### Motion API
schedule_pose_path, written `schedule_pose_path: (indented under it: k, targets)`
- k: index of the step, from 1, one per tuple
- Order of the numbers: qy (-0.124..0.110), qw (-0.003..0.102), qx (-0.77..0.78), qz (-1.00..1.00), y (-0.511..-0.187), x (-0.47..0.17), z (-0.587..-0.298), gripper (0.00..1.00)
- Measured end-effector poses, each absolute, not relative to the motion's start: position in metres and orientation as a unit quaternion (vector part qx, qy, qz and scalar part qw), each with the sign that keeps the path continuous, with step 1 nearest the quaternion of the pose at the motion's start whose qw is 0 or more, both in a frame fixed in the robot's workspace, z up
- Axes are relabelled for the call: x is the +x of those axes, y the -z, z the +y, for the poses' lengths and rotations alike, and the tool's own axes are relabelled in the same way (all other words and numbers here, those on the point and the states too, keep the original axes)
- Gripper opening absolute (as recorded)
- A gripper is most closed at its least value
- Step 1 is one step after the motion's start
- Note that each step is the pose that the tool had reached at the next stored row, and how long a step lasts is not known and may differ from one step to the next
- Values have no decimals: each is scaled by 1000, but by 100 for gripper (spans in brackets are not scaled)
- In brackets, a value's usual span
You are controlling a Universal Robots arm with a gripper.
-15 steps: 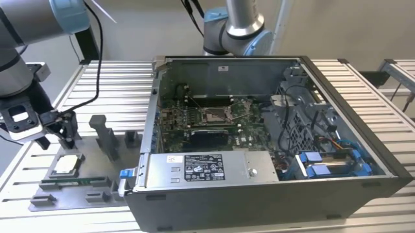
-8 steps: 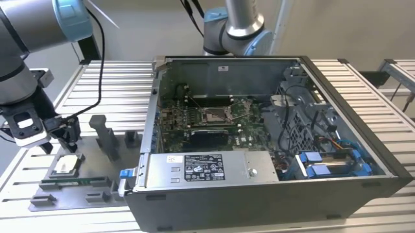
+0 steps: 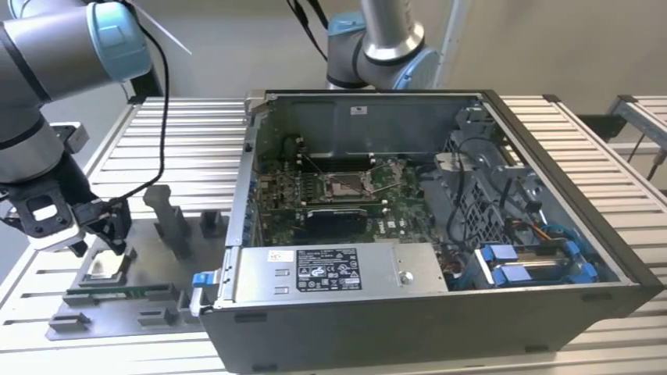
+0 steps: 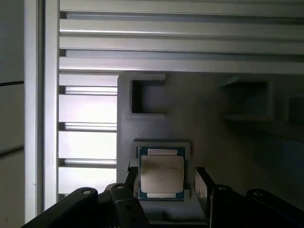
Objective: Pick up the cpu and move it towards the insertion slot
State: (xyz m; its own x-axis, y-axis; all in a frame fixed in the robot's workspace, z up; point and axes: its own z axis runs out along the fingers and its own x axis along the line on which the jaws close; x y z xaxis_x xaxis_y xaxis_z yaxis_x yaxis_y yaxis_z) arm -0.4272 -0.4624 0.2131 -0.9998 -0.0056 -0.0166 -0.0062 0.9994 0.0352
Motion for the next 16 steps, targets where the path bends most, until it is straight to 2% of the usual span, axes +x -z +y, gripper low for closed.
schedule_pose_path:
  k: [16]
  targets:
    - [-18,8,-9,1000,-194,-430,-463,100]
